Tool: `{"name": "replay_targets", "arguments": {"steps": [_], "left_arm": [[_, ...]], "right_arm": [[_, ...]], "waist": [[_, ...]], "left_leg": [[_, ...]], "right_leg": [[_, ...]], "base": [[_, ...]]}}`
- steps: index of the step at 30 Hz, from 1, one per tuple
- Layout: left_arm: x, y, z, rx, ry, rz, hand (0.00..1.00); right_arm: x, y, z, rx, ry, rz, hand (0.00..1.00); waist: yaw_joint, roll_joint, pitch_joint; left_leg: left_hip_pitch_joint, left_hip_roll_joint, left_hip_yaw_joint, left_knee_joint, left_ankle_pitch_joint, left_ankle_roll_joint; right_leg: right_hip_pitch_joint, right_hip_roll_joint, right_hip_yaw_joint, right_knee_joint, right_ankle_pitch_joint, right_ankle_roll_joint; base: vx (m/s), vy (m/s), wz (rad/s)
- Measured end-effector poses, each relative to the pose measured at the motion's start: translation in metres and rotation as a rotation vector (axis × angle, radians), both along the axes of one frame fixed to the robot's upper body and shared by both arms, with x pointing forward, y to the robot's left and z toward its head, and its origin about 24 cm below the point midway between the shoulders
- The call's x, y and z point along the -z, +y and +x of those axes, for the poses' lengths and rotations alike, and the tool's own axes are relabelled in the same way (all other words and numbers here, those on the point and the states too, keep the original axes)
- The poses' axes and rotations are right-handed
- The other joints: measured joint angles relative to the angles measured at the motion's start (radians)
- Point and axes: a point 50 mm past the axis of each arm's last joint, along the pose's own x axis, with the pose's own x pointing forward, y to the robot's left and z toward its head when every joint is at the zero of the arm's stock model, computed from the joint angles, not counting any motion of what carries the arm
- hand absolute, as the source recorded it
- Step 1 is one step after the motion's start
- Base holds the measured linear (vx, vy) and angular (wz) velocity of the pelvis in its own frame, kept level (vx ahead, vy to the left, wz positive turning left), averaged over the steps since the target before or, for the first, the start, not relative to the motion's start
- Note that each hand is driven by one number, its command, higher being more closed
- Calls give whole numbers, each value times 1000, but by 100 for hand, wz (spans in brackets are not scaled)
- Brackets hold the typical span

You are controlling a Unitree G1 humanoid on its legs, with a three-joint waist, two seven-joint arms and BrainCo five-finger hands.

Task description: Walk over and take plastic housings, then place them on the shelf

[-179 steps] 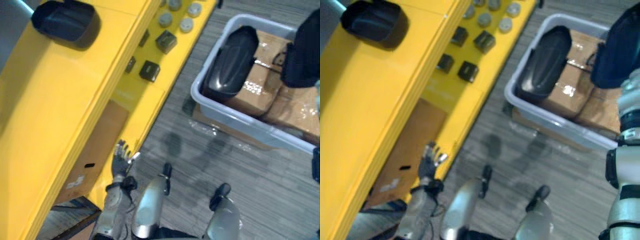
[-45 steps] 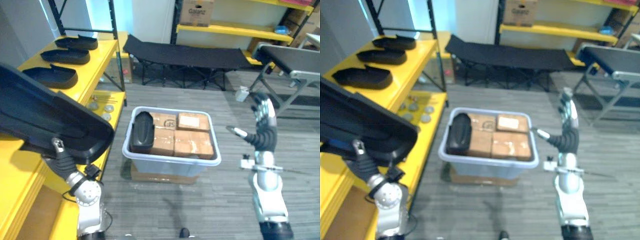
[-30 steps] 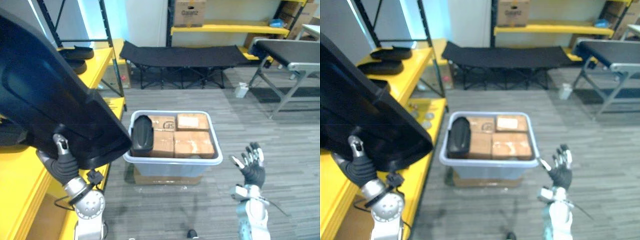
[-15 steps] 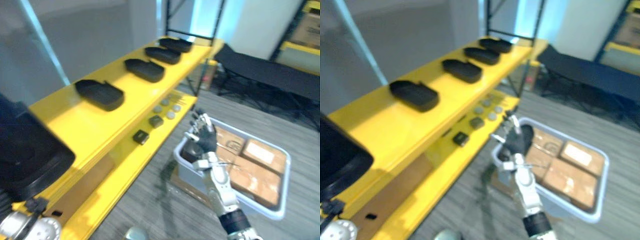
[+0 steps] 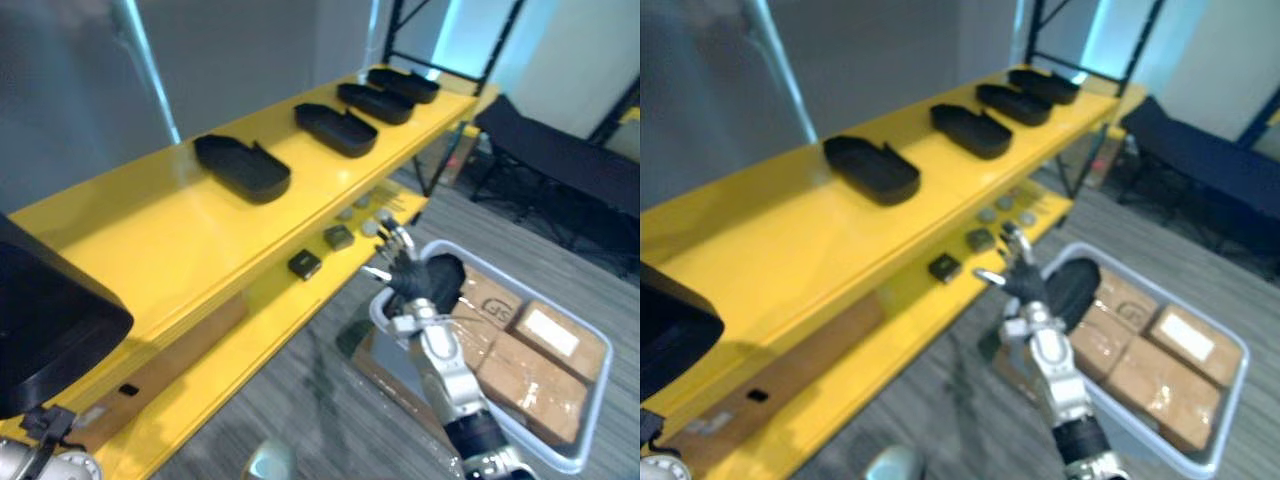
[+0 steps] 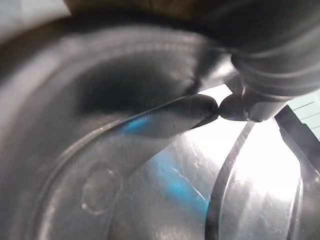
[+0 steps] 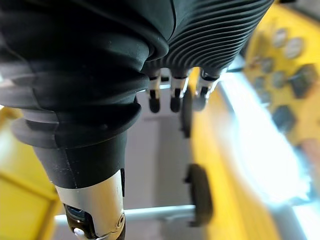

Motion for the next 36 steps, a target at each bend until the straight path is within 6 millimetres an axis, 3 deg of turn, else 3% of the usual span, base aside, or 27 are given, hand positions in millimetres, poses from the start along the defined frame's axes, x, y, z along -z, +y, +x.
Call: {"name": "replay_targets", "arguments": {"steps": [4,6,9,11,13,15,16,19,25,28,29,32,36], "left_arm": [[1,1,-4,-2,7,-6,100],[1,2,-5,-11,-1,-4,100],[-3,2,-2,7,-1,21,100],[-8,0,7,57,-3,56,100],[-16,-6,21,145,-25,91,100],[-20,-9,29,188,-46,105,100],[-21,-12,32,212,-54,102,100],[-18,-16,34,242,-43,99,100],[-20,-25,42,303,-68,96,100],[-22,-29,48,338,-93,96,100],[-22,-30,48,345,-86,98,100],[-20,-30,47,349,-64,95,100],[-15,-29,43,347,-2,106,100]], "right_arm": [[-7,4,2,-37,-48,-27,0],[-14,7,5,-66,-99,-31,0],[-17,7,2,-74,-137,-34,0],[-14,3,-3,-62,-134,-39,0],[-15,-2,-15,-40,-155,-75,0],[-20,-3,-17,-35,-186,-99,0],[-25,-5,-15,-33,-210,-131,0],[-32,-15,-12,-6,-243,-182,0],[-49,-19,-6,49,-326,-179,0],[-60,-20,-7,74,-375,-186,0],[-61,-21,-7,82,-377,-185,0],[-58,-30,-10,127,-360,-180,0],[-46,-40,-20,182,-295,-80,0]], "waist": [[11,-6,29],[21,-12,43],[12,-10,46],[-9,-12,49],[-40,-16,50],[-42,-24,55],[-39,-27,64],[-41,-1,81],[-66,6,118],[-76,15,150],[-88,23,157],[-108,47,171],[-113,50,175]], "left_leg": [[-11,-9,54,42,4,8],[-13,-6,52,50,2,12],[-24,-8,15,42,5,14],[-28,-28,-47,2,29,7],[-24,-57,-136,-90,101,6],[-21,-63,-172,-147,160,-5],[-22,-66,-180,-160,188,-22],[-21,-40,-181,-194,221,-38],[-22,-18,-155,-217,251,-58],[-27,-14,-141,-214,268,-64],[-27,-10,-142,-215,276,-68],[-23,1,-143,-218,285,-66],[-18,-11,-132,-203,281,-66]], "right_leg": [[-7,-56,20,121,-14,-15],[-12,-51,40,124,-17,-18],[-19,-21,118,125,-18,-20],[-24,-7,192,144,-23,-27],[-49,11,310,202,-34,-41],[-57,23,341,211,-66,-57],[-53,31,341,207,-83,-47],[-54,57,348,181,-111,-35],[-73,62,368,170,-183,-34],[-83,59,392,179,-251,-26],[-86,60,392,183,-268,-10],[-93,61,387,222,-296,-9],[-78,46,380,232,-312,-9]], "base": [[55,140,43],[13,49,1],[-30,8,24],[-73,-26,88],[-88,-107,126],[-69,-158,81],[-70,-157,40],[-101,-121,-3],[-101,-56,-20],[-177,-43,-16],[-197,-49,1],[-135,-26,9],[-18,22,7]]}}
